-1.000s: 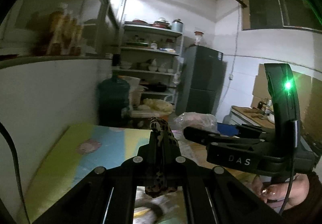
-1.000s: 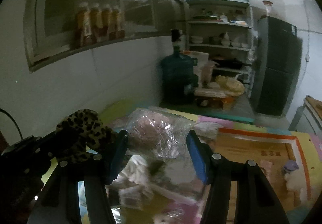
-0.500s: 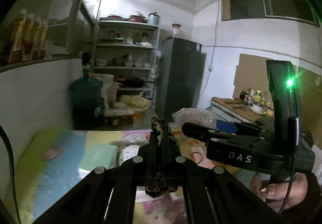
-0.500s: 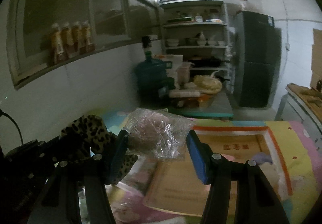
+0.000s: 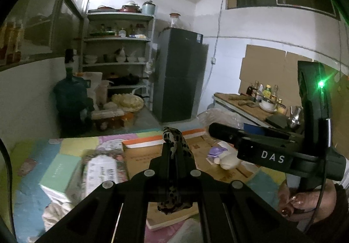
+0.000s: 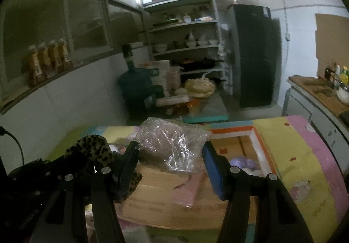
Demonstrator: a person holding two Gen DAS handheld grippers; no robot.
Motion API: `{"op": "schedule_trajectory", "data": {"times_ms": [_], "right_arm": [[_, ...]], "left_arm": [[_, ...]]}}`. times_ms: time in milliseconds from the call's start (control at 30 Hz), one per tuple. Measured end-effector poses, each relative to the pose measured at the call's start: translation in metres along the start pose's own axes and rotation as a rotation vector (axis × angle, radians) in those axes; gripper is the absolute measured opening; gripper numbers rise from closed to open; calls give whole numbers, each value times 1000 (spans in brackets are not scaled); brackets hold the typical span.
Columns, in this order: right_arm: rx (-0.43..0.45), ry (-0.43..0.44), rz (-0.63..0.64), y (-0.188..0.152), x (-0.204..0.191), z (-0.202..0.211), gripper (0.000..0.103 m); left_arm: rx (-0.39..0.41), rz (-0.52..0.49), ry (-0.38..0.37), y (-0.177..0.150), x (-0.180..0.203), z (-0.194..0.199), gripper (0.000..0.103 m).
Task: Organize soft objects
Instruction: 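Carry the leopard-print cloth and clear plastic bag over the cardboard box, then lower and open the left tool releasing the leopard cloth while the right tool releases the bag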
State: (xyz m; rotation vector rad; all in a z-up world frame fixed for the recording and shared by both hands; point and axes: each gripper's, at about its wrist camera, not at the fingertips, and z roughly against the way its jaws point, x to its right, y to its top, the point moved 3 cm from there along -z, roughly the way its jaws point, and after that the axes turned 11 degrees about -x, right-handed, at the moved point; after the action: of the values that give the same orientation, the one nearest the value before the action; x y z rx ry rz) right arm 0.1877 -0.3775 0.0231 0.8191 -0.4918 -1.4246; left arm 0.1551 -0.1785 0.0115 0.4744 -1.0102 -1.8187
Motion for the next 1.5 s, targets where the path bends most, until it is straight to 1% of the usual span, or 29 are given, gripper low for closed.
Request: {"op": "schedule_trajectory", "data": {"times_ms": [200,433,667,933,1100,1400,1500], "right_arm": [[-30,-21,-29,-8,27,-7,61],[-71,-32,-64,-19,56,-22,61],[-123,-27,-87,-30,70,-42,61],[-174,-20,-81,-35,73,-65,61],[-199,-18,-73,-36,73,-77,61],[-200,-39,-32,-36,66,-84,61],[-207,-19,-22,-38,64,-86,61]], "left_arm": [[-41,-14,-11,1,14,-25,4],[-97,-12,-18,-3,21,-53,4],[-167,8,14,-12,13,-82,4],[-236,49,54,-18,3,-107,4],[-274,68,61,-22,-1,-119,4],[-325,110,59,-28,-8,-132,4],[-331,123,64,-28,-10,-134,5]]}}
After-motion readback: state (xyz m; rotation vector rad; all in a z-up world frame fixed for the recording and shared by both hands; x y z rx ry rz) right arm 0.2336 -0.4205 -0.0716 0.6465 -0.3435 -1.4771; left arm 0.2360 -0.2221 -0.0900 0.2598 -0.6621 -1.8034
